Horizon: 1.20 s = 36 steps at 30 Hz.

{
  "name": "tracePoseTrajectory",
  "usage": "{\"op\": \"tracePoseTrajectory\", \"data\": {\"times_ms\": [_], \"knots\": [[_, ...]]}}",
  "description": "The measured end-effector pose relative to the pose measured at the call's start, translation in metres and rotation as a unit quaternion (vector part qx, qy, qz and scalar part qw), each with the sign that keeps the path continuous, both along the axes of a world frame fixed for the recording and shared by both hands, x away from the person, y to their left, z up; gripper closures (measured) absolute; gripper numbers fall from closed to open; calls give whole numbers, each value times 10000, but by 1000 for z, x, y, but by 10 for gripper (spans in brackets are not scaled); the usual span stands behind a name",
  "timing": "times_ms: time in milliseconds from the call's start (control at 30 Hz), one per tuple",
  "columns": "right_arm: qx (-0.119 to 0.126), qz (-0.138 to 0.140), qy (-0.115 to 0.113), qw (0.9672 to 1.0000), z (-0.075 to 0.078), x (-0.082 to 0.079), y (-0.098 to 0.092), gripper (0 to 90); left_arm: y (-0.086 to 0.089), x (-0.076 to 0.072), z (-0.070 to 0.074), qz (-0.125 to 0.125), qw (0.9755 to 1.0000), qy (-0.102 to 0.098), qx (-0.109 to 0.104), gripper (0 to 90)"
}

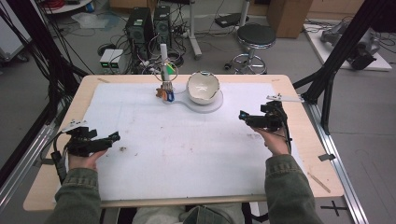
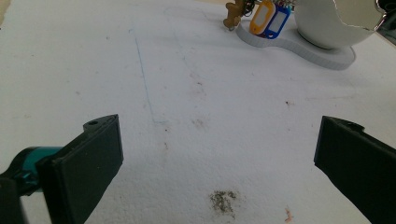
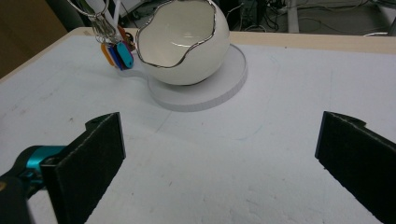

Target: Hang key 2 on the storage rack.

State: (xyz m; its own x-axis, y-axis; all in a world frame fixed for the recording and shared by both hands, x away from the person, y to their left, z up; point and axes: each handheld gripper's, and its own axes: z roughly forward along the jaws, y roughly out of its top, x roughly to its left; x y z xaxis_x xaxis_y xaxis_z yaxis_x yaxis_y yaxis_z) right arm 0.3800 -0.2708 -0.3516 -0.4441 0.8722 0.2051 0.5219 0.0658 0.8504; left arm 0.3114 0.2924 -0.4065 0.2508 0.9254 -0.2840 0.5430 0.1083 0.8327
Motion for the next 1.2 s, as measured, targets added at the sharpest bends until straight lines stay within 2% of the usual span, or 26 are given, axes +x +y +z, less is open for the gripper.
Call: {"op": "tracePoseTrajectory", "data": {"times_ms": [267,567,867,967,1067,1200], "knots": [[-36,-170,-18,9998,-11,-9,-12,5,1,-1,0,36,10000,0,-9,17],[72,-431,-14,9990,-23,-21,-30,5,1,-1,0,45,10000,13,1,17],[13,-660,-6,9978,-39,-34,-43,6,2,-1,-1,55,10000,21,3,17],[-125,-846,-126,9963,-44,-38,-44,6,2,-2,-1,75,10000,8,-4,17],[-327,-1081,-362,9929,-45,-45,-43,6,3,-2,-1,85,10000,9,6,17],[-371,-1212,-577,9903,-48,-53,-43,6,3,-2,-2,95,10000,9,-1,17]]}}
